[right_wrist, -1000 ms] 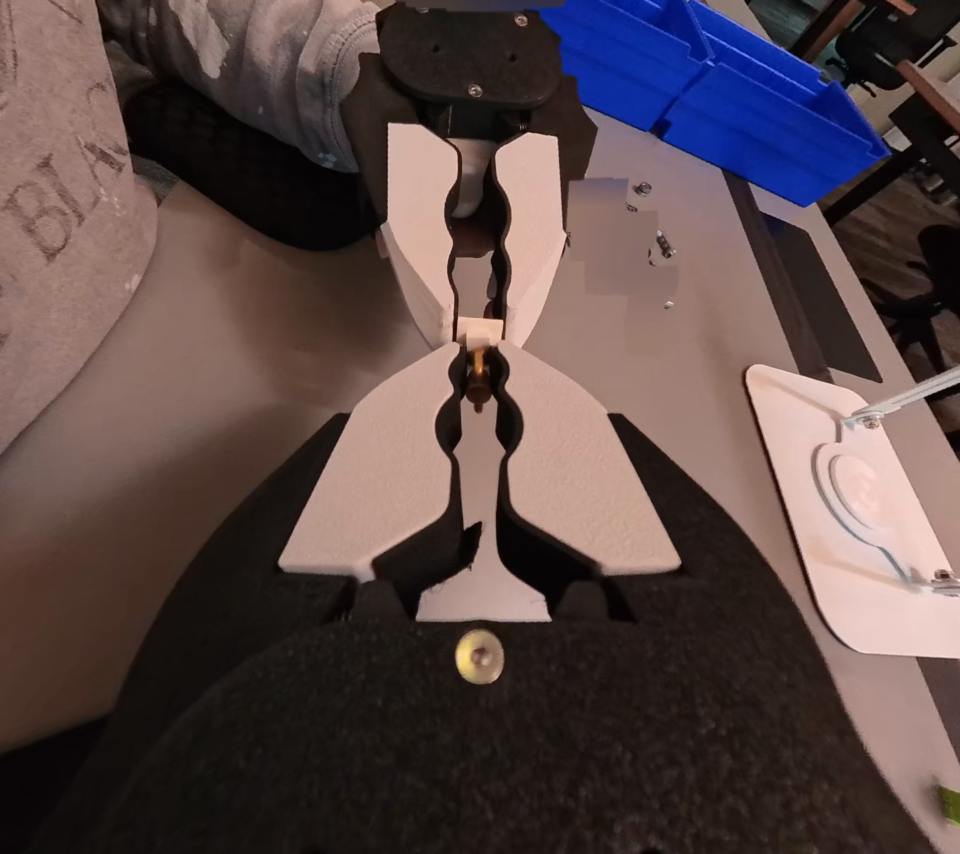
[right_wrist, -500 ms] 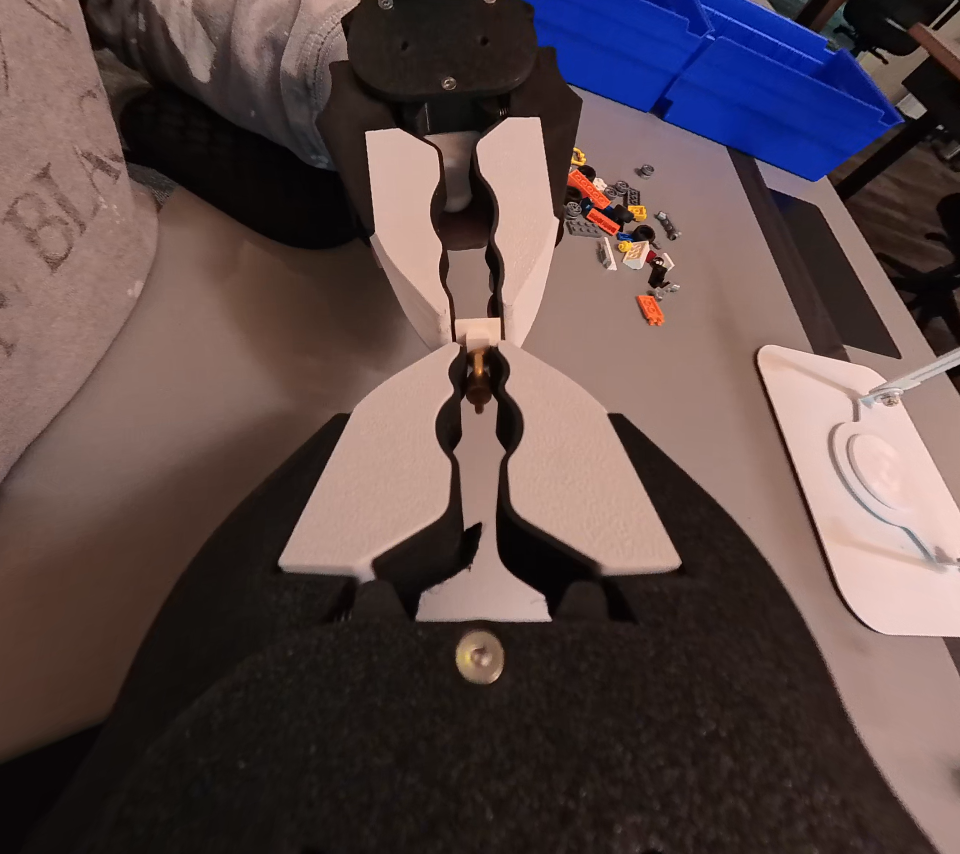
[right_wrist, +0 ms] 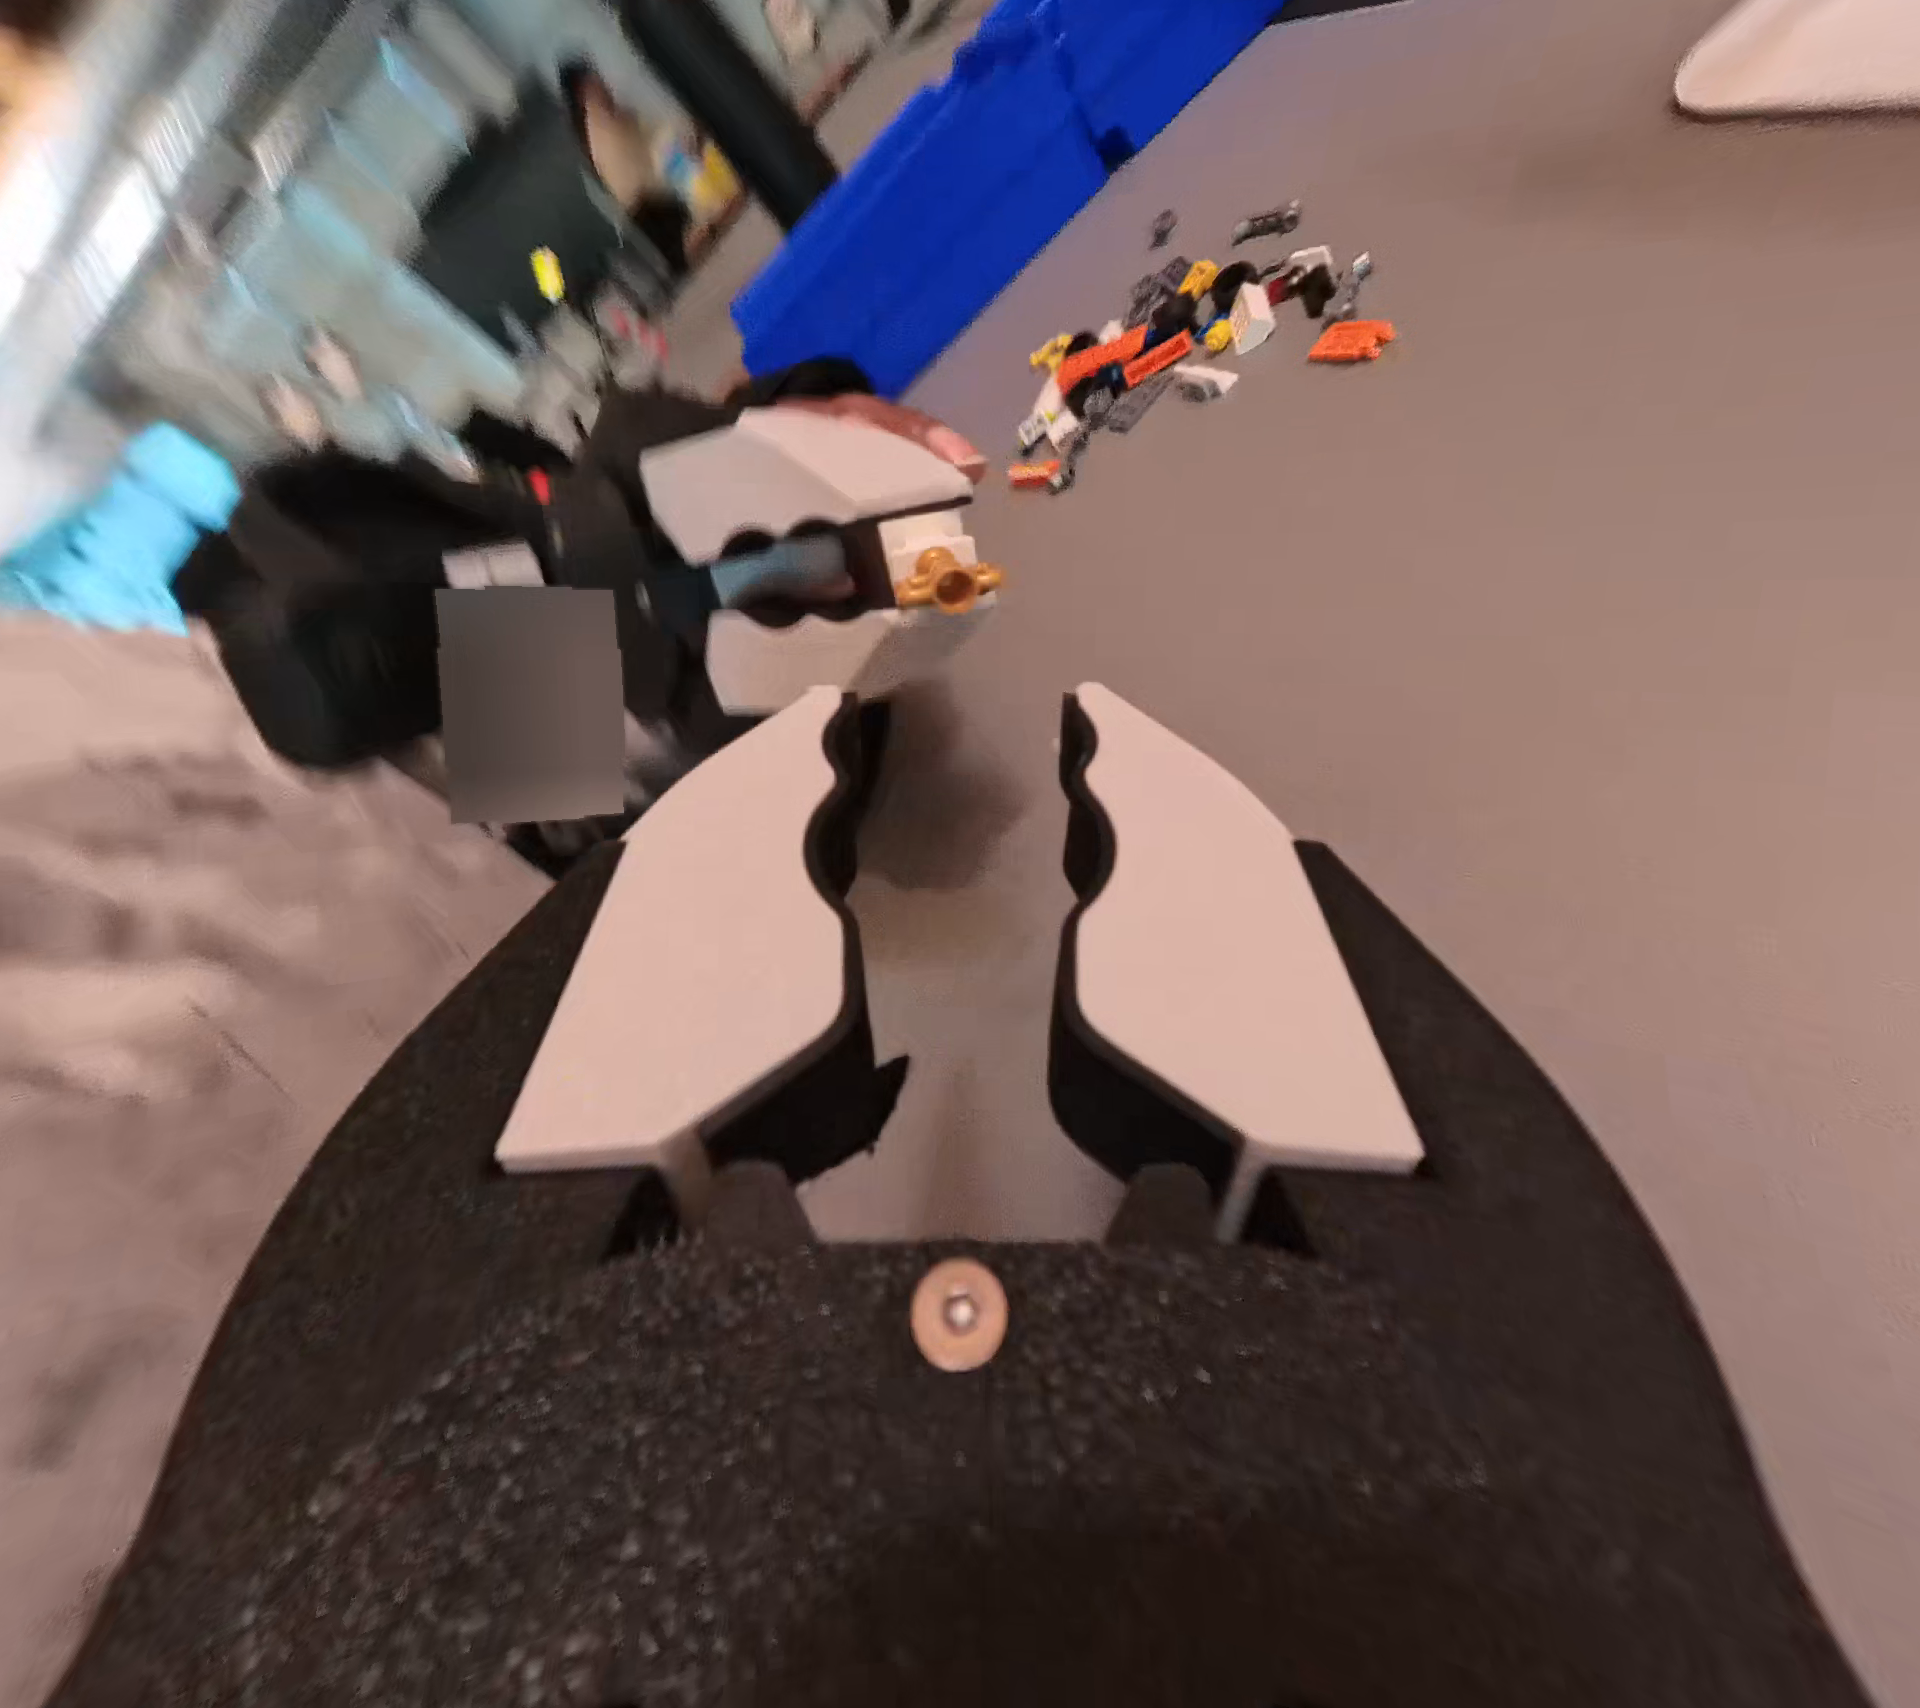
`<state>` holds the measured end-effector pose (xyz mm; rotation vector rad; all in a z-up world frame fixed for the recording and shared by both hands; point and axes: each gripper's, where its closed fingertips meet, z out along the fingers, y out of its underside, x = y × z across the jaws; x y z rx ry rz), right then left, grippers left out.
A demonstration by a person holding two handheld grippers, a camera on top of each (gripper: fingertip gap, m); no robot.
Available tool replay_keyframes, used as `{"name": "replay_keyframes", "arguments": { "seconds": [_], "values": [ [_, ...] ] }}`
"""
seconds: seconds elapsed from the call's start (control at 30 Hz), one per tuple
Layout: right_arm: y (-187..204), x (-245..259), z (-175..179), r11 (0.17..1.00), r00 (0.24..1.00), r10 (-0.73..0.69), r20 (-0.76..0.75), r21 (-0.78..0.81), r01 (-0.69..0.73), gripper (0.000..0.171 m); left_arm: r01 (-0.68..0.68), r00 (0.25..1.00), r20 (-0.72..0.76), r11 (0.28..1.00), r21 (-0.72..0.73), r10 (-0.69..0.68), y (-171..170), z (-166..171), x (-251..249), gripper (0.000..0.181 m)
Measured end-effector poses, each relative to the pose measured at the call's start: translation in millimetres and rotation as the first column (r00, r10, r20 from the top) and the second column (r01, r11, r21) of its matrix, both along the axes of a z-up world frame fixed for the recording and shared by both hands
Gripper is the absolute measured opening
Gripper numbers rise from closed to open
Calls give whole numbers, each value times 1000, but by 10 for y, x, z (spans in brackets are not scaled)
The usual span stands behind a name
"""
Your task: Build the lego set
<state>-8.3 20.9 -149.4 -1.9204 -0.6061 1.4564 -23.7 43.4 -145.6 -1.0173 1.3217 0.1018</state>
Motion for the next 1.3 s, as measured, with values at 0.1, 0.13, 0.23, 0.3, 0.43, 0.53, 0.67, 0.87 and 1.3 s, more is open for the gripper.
{"name": "replay_keyframes", "arguments": {
  "seconds": [0.1,0.13,0.23,0.3,0.43,0.53,0.67,0.87,1.3],
  "values": [
    [37,-40,76,987,979,-125,-162,-122,106,34,-36,998,-47,993,108,41,-8,4,17,16],
    [43,-49,124,982,968,-143,-207,-151,113,33,-44,997,-53,990,133,51,-9,13,21,16],
    [83,-68,155,966,952,-185,-244,-226,130,30,-51,994,-88,974,220,72,-29,25,33,16],
    [92,-74,181,956,940,-190,-283,-271,112,27,-46,992,-105,965,259,76,-57,22,55,16],
    [105,-57,126,944,939,-194,-284,-315,99,10,-51,988,-123,951,304,93,-70,25,70,16],
    [114,-47,93,941,945,-184,-271,-326,90,10,-60,986,-130,945,323,107,-55,1,80,16],
    [199,62,126,961,962,-142,-234,-264,78,8,-60,993,-94,991,122,72,0,-142,96,31],
    [1051,918,185,962,938,-136,318,268,49,8,94,973,230,864,-495,26,41,-227,86,15],
    [3013,2078,-668,860,497,-84,863,315,-401,8,187,941,330,694,-695,77,188,-413,-4,3]
  ]
}}
